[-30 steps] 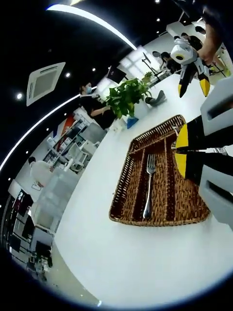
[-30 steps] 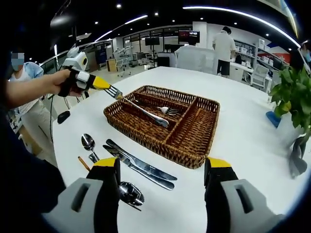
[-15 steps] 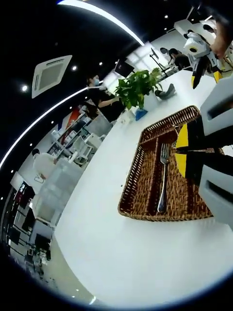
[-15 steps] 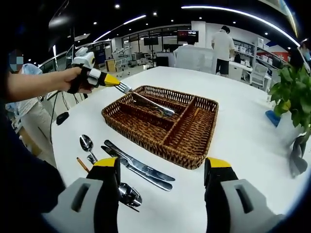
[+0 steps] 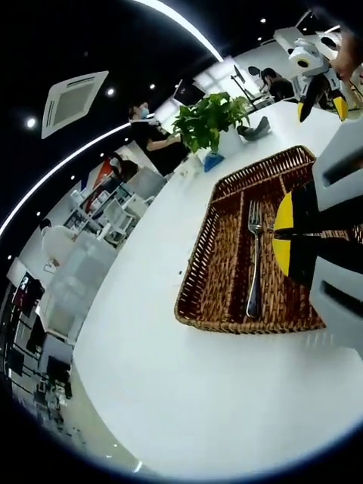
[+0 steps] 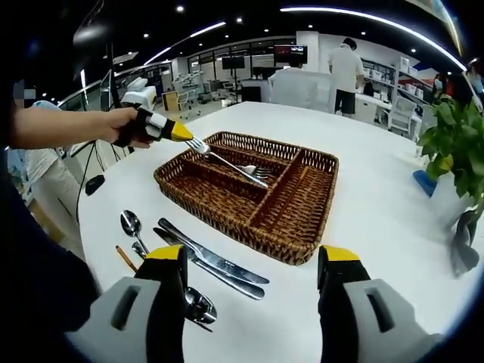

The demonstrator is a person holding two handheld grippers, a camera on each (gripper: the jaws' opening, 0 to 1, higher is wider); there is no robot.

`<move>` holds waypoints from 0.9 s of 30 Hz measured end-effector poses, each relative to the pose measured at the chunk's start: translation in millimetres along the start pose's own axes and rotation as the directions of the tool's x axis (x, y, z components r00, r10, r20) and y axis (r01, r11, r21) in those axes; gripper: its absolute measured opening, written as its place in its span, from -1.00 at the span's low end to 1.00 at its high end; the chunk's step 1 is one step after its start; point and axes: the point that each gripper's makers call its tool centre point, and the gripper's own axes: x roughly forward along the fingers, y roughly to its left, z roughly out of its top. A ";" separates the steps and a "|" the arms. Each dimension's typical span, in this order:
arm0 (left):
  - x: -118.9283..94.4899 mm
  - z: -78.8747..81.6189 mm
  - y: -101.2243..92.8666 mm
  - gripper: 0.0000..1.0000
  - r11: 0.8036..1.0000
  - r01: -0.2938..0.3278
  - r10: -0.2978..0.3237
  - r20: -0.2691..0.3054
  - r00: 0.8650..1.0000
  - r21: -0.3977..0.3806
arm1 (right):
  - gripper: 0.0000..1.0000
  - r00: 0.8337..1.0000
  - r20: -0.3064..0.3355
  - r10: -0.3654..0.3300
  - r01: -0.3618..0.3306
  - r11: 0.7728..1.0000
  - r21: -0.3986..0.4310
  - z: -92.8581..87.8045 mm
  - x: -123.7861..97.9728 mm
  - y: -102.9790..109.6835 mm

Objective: Arrange the knives, forks, and spoons in their matching storage slots by inserting each utensil handle-first until every utensil is classified and aligned in the correct compartment

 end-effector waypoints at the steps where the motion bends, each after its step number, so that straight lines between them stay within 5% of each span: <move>1: 0.6 -0.7 0.9 -1.00 1.000 -0.002 0.002 -0.002 1.000 -0.001 | 0.43 1.000 -0.001 -0.001 0.001 1.000 -0.002 0.1 0.2 -0.1; 16: 11.5 -4.7 19.1 -1.00 0.996 -0.086 0.085 -0.059 0.995 -0.007 | 0.43 1.000 -0.009 0.005 -0.005 1.000 -0.005 1.0 4.8 -0.5; 27: 20.4 -7.6 34.4 -0.96 0.978 -0.198 0.205 -0.150 0.967 0.063 | 0.42 1.000 -0.005 0.005 -0.005 1.000 0.001 2.5 4.4 -0.2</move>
